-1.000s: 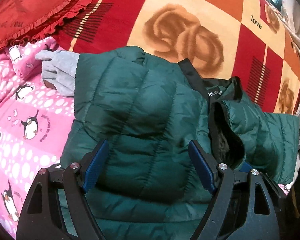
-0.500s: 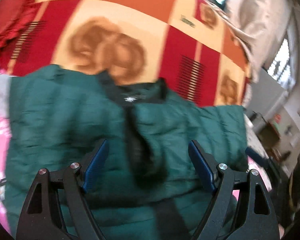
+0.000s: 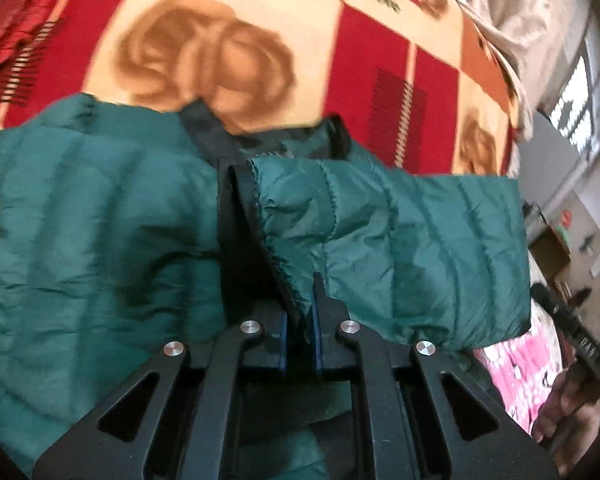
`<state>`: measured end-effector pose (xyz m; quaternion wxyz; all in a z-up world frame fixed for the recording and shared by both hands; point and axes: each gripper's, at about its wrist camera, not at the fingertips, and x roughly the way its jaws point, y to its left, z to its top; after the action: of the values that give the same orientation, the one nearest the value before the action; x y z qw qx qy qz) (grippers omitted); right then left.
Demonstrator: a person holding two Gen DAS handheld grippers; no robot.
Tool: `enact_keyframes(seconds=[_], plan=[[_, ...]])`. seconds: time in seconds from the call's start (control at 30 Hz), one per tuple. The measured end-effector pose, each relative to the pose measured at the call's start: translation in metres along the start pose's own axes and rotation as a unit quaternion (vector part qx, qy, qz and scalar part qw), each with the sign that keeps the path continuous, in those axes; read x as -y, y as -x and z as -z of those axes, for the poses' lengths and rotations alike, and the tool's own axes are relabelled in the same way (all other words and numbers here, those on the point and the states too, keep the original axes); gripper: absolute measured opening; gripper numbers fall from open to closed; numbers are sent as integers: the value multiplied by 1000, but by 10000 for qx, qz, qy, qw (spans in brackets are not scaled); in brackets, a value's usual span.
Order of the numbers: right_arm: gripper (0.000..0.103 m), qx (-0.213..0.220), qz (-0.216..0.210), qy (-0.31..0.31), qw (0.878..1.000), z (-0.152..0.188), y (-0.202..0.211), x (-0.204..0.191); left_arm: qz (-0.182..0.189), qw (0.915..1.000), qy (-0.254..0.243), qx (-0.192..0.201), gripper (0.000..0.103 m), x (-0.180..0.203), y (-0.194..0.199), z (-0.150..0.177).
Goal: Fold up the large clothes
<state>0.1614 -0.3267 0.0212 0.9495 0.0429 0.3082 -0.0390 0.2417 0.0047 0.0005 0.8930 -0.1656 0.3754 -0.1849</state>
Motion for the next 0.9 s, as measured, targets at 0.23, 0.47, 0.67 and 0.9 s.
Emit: enact_keyframes(seconds=[0.23, 0.47, 0.67, 0.9], plan=[[73, -232, -2, -137, 9996, 2, -12, -5, -563, 9963, 391, 518, 7, -45, 66, -8], [73, -374, 68, -185, 9991, 3, -20, -8, -1212, 9868, 1058, 153, 12, -97, 75, 1], [73, -17, -256, -539, 9982, -4, -18, 1, -1844, 9732, 1020, 917, 12, -89, 109, -3], [54, -543, -1334, -290, 9891, -8, -51, -32, -1304, 9786, 409, 1541, 60, -55, 118, -6]])
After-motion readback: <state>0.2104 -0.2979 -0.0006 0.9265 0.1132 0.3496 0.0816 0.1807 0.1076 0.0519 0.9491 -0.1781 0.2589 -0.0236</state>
